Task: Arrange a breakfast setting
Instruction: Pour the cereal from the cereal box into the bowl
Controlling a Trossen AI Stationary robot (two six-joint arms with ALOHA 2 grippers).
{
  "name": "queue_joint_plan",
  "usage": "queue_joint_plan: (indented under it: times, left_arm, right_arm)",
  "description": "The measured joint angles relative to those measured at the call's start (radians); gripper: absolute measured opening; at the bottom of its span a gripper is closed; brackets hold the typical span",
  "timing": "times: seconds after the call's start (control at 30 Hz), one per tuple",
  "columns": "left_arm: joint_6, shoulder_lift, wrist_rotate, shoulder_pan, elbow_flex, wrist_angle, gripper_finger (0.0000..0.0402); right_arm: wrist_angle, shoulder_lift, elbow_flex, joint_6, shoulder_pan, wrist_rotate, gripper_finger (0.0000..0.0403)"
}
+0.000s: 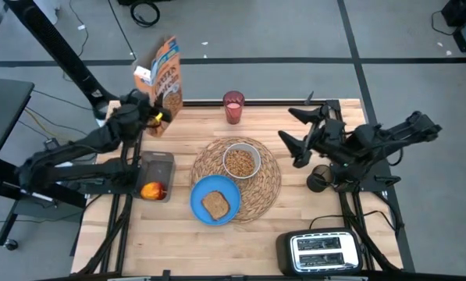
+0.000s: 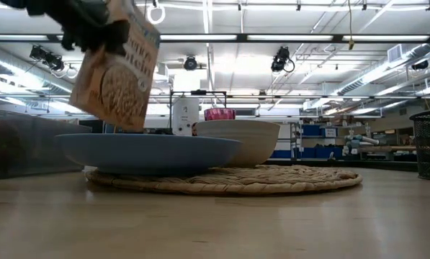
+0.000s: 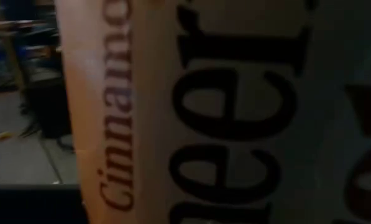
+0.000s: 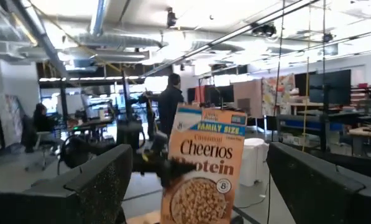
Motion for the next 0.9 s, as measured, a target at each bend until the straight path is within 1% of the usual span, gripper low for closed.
queue_joint_plan:
  times: [0.07, 0.17, 0.27, 0.4, 0.53, 0.6, 0.67, 0.77, 0.9]
  left_arm:
    - [-0.018, 0.01, -0.032, 0.036, -0.061, 0.075, 0.0192]
    - [-0.002, 0.034, -0.073, 0.086, -0.141, 0.17, 0.0192]
    - [0.019, 0.047, -0.097, 0.143, -0.188, 0.257, 0.0192]
    - [-0.015, 0.055, -0.1, 0.152, -0.219, 0.189, 0.0192]
    - [-0.021, 0.051, -0.16, 0.158, -0.226, 0.162, 0.0193]
    - [-0.043, 0.053, -0.166, 0.17, -0.231, 0.122, 0.0196]
    - [-0.094, 0.053, -0.157, 0.19, -0.231, 0.091, 0.0203]
    - [-0.181, 0.052, -0.098, 0.222, -0.23, 0.035, 0.0218]
    - [-0.202, 0.051, 0.003, 0.255, -0.22, -0.001, 0.0248]
  right_arm:
    - [0.042, 0.024, 0.0, 0.0, -0.004, 0.004, 0.0373]
    - [0.061, 0.039, 0.0, 0.006, -0.014, 0.012, 0.0373]
    - [0.071, 0.039, 0.0, 0.008, -0.021, 0.025, 0.0373]
    - [0.07, 0.012, 0.0, -0.02, -0.037, 0.028, 0.0373]
    - [0.07, -0.025, 0.0, -0.052, -0.063, 0.029, 0.0373]
    - [0.07, -0.045, 0.0, -0.063, -0.076, 0.029, 0.0373]
    - [0.07, -0.061, 0.0, -0.067, -0.089, 0.029, 0.0373]
    - [0.07, -0.075, 0.0, -0.068, -0.105, 0.021, 0.0373]
    - [0.066, -0.076, 0.0, -0.067, -0.108, 0.016, 0.0374]
